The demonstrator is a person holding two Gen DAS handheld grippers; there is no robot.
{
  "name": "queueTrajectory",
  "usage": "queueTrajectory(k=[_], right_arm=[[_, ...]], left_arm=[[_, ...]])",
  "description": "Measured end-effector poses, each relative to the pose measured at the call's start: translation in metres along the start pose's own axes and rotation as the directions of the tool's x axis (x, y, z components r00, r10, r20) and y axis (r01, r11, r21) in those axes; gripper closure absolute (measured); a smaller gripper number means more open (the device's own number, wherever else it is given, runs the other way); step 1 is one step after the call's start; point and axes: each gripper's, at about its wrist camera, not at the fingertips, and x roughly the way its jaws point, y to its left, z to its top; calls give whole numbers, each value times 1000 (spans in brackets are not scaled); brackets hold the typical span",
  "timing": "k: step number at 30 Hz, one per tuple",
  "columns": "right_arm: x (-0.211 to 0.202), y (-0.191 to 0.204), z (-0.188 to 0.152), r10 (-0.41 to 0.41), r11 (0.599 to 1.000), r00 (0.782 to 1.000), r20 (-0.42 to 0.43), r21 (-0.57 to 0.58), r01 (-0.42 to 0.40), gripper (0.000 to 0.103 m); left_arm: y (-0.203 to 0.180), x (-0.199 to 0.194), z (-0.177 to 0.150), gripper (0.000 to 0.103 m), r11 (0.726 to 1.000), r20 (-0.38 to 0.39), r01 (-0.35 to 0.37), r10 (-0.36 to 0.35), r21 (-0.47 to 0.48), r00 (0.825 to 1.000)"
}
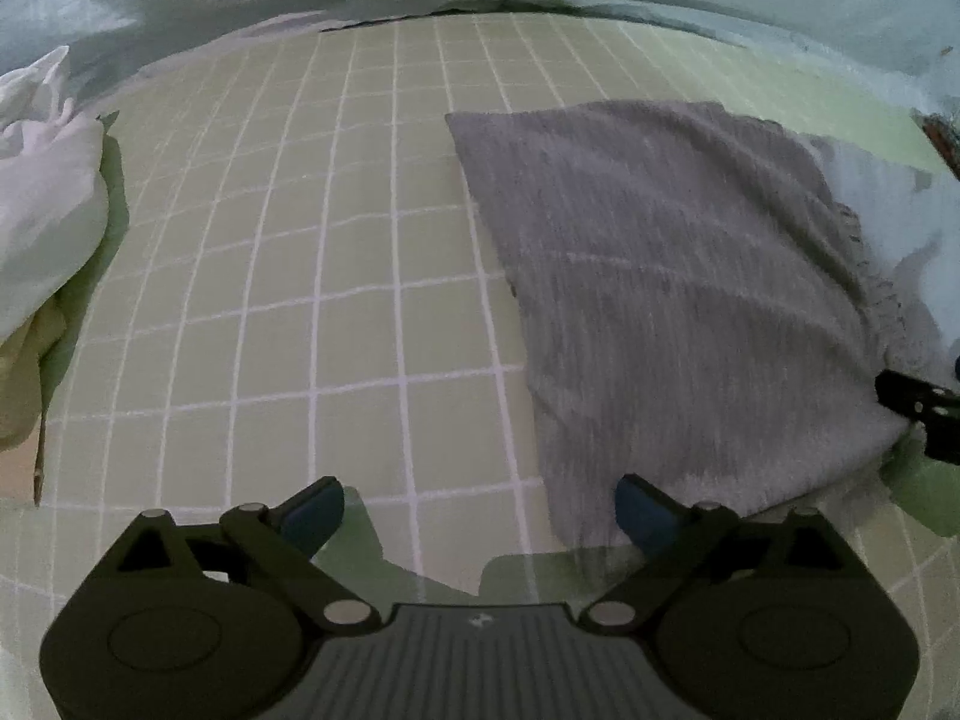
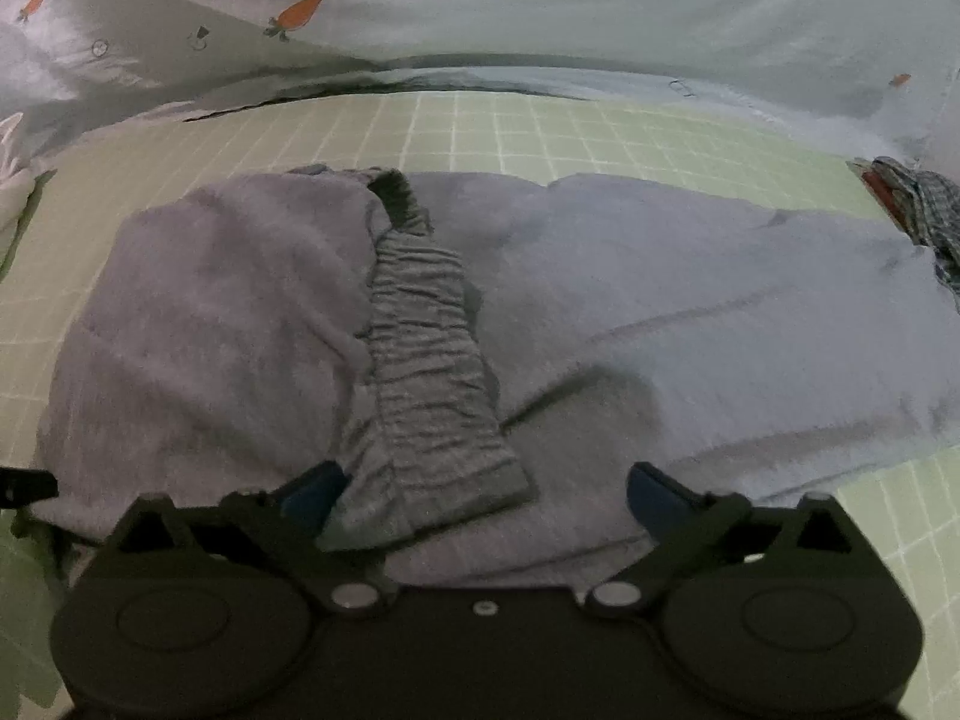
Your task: Fold clothes
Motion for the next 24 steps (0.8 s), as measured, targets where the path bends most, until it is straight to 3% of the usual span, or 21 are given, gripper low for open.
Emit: queueTrajectory(k=[5,12,18,24], right_arm=[[-18,-5,-26,7,999,1000,12,45,-8,0],[-35,-28,-60,-14,994,1000,-1,111,14,0],[-43,-81,-78,7,977,999,43,213,-16,0],[-34,-159,-82,-51,947,997,56,320,30,0]], left_arm=[[-3,-10,-6,6,999,5,-32,32,4,999],[-22,-39,-15,6,999,84,-39,38,9,996],[-61,-51,-22,6,1000,109,13,-14,13,994],[-113,-45,-13,6,999,98,26,-29,30,995]])
